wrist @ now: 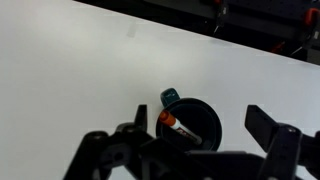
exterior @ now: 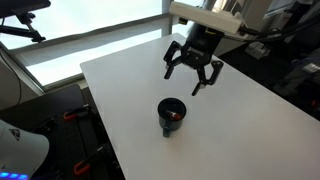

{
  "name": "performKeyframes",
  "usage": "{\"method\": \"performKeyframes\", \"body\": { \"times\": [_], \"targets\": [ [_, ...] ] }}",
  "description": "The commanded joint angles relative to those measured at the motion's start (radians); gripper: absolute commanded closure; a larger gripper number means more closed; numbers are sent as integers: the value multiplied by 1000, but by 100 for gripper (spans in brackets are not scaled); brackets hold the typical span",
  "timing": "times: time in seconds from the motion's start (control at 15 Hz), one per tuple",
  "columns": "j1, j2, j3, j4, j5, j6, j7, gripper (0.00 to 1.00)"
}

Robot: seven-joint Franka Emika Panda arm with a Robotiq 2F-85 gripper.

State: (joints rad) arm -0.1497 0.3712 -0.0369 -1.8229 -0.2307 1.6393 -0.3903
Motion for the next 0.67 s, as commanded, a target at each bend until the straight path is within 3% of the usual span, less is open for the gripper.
{"method": "performKeyframes", "body": {
  "times": [0.0,0.6],
  "targets": [
    [4,0,-6,-1,2,-1,-2,0],
    [49,-63,14,38,-36,23,-8,0]
  ]
}}
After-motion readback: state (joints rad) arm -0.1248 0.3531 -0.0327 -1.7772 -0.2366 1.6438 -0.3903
